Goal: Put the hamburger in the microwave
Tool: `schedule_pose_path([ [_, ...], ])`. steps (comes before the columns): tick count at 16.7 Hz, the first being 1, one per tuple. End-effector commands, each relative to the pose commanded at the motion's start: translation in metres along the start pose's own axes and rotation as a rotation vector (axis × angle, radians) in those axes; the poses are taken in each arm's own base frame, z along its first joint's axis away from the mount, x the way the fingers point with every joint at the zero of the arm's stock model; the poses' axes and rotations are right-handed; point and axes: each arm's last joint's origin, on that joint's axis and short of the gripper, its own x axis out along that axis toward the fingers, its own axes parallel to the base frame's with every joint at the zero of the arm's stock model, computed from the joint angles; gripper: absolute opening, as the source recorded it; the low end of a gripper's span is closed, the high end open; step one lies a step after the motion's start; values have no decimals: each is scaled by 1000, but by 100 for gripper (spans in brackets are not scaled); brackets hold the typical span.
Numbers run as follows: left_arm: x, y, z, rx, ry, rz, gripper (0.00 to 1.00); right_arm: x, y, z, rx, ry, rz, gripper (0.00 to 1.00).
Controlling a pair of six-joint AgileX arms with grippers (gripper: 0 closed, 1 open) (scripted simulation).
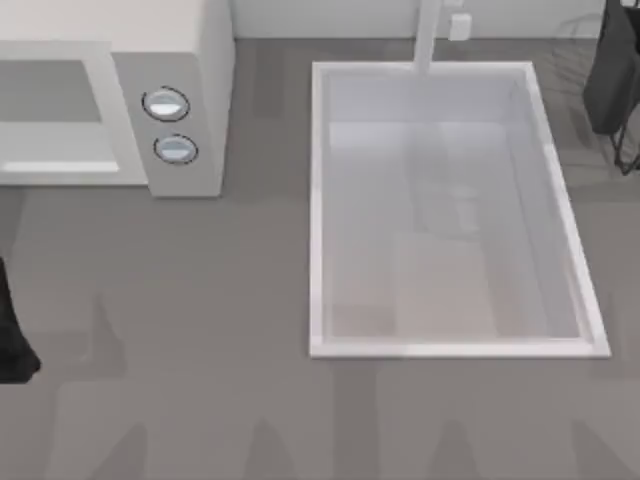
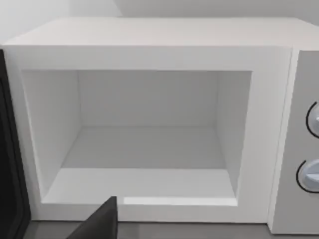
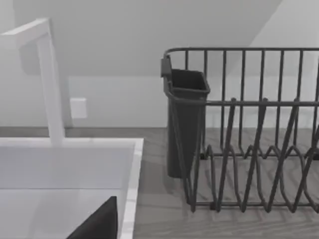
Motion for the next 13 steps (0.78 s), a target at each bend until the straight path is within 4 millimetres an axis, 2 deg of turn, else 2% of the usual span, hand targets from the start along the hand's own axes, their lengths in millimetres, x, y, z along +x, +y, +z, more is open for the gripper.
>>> schedule_pose_path([
  [3,0,0,0,3,12,3,100,0,0,0,0,0,0,100],
  [6,3,3,7,31,107,30,100,0,0,0,0,0,0,100],
  [13,30,24,27,119,612,114,100,0,0,0,0,0,0,100],
])
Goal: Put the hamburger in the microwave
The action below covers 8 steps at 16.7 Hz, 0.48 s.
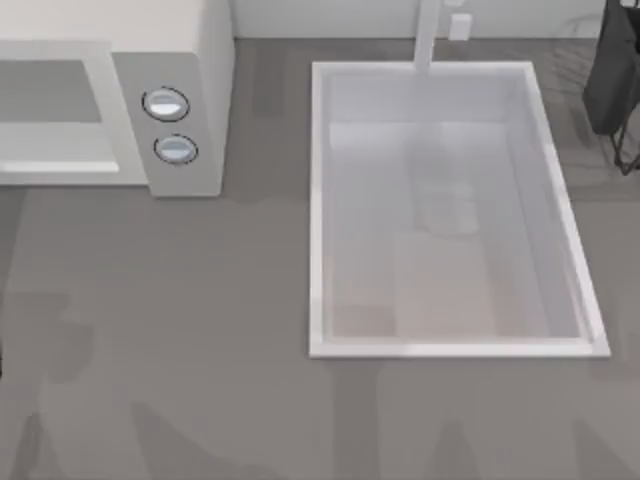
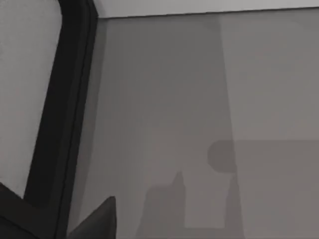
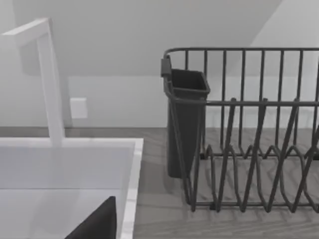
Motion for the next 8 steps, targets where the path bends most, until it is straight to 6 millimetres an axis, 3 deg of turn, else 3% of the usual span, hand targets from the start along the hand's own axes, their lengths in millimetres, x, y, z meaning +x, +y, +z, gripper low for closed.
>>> schedule_pose_path([
  [8,48,41,26,38,637,-63,100,0,0,0,0,0,0,100],
])
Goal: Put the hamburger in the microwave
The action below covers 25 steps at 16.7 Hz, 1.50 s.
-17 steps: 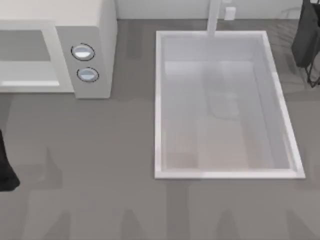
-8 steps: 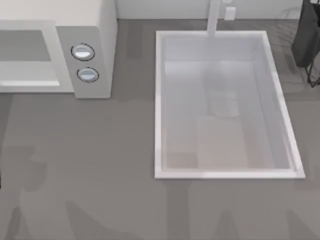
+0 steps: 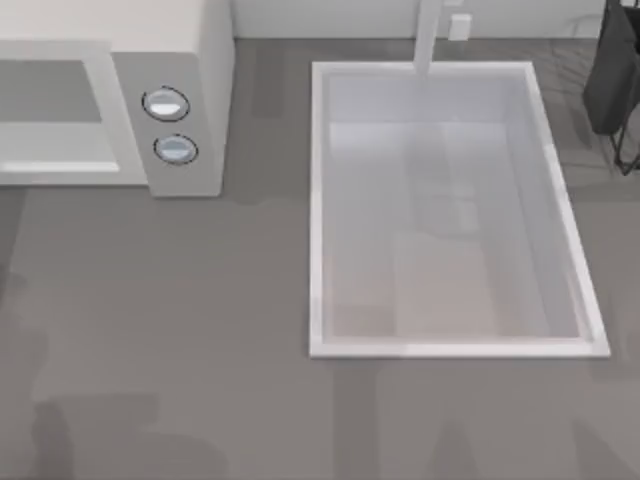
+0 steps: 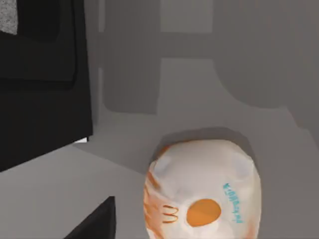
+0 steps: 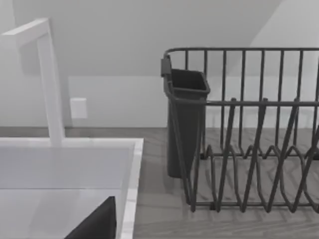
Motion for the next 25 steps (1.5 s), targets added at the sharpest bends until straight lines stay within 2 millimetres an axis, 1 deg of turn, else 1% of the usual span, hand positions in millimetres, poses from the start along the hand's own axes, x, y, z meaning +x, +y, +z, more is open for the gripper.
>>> schedule_pose_path([
  [3,14,16,11,5,173,-57,100,0,0,0,0,0,0,100],
  [6,24,28,18,7,282,-104,100,0,0,0,0,0,0,100],
  [9,28,33,21,7,316,-121,100,0,0,0,0,0,0,100],
  [13,28,32,21,11,313,-121,100,0,0,0,0,0,0,100],
  [15,32,32,20,8,317,-122,100,0,0,0,0,0,0,100],
  [17,45,31,17,7,320,-123,100,0,0,0,0,0,0,100],
  [22,90,27,4,7,306,-117,100,0,0,0,0,0,0,100],
  [24,101,24,-2,7,313,-120,100,0,0,0,0,0,0,100],
  [25,103,24,-4,7,315,-121,100,0,0,0,0,0,0,100],
])
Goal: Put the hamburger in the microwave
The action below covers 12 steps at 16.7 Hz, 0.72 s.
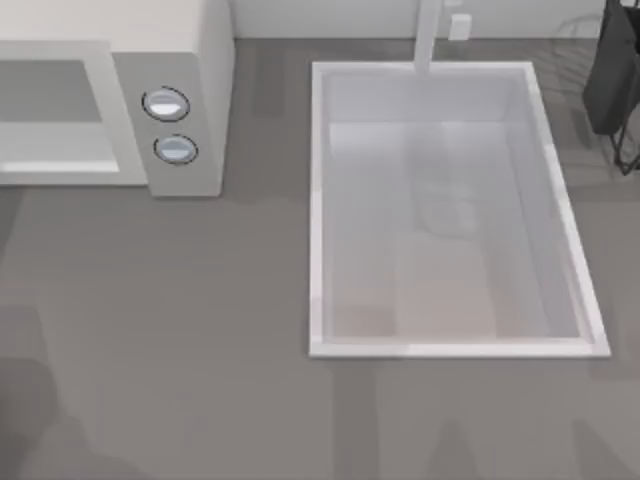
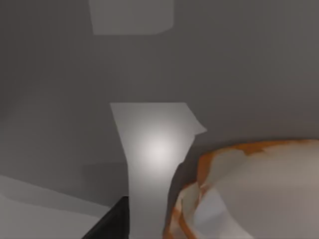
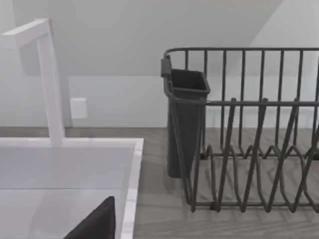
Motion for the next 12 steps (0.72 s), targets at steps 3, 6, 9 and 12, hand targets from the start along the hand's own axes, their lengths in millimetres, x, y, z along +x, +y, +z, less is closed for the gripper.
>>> schedule_pose_path([
  [3,0,0,0,0,0,0,100,0,0,0,0,0,0,100],
  [6,0,0,0,0,0,0,85,0,0,0,0,0,0,100],
  [9,0,0,0,0,0,0,62,0,0,0,0,0,0,100],
  [12,0,0,0,0,0,0,40,0,0,0,0,0,0,100],
])
